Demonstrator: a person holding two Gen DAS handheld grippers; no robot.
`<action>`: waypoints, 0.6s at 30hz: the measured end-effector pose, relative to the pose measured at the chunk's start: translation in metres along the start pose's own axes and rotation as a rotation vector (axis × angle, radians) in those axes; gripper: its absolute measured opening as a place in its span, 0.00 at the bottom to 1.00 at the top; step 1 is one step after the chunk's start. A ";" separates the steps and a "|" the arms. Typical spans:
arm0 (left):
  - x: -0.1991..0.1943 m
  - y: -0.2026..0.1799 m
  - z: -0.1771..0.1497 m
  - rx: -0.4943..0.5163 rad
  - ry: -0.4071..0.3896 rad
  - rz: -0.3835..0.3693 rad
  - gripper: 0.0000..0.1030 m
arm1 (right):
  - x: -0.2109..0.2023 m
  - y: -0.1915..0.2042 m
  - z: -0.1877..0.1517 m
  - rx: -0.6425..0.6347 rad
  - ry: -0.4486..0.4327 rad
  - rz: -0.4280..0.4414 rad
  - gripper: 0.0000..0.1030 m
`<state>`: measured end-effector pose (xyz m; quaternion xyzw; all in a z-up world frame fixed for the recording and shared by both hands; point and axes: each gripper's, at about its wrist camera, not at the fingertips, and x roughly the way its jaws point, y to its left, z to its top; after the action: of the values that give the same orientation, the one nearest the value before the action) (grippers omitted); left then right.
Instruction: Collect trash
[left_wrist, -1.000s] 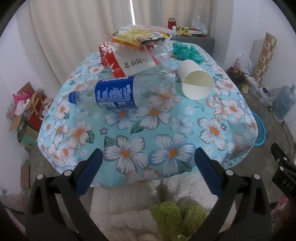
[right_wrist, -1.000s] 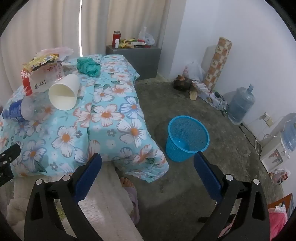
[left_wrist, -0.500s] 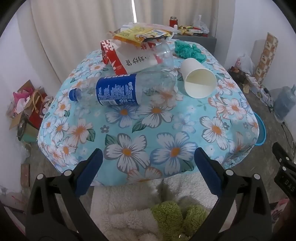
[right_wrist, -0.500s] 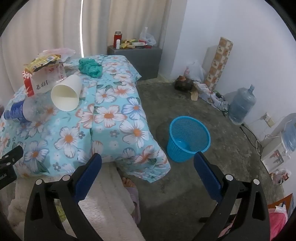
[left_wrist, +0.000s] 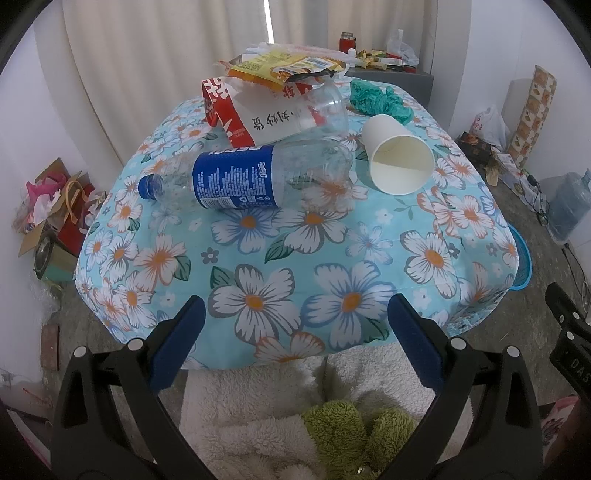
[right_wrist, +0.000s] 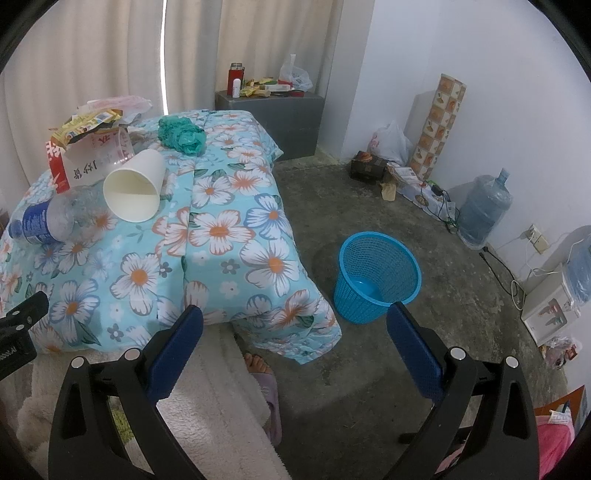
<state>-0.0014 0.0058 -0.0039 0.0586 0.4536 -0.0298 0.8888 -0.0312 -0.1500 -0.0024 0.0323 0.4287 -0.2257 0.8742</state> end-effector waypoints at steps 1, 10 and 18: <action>0.000 0.000 0.000 0.000 0.000 0.000 0.93 | 0.000 -0.001 0.000 0.000 0.000 0.002 0.94; 0.000 0.000 0.000 0.000 0.001 0.000 0.93 | -0.001 0.002 0.001 0.001 -0.001 0.003 0.94; 0.000 0.000 0.001 0.001 0.003 0.001 0.93 | -0.001 0.001 0.001 0.002 0.000 0.005 0.94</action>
<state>-0.0008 0.0054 -0.0036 0.0591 0.4548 -0.0296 0.8881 -0.0307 -0.1495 -0.0015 0.0342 0.4283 -0.2241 0.8747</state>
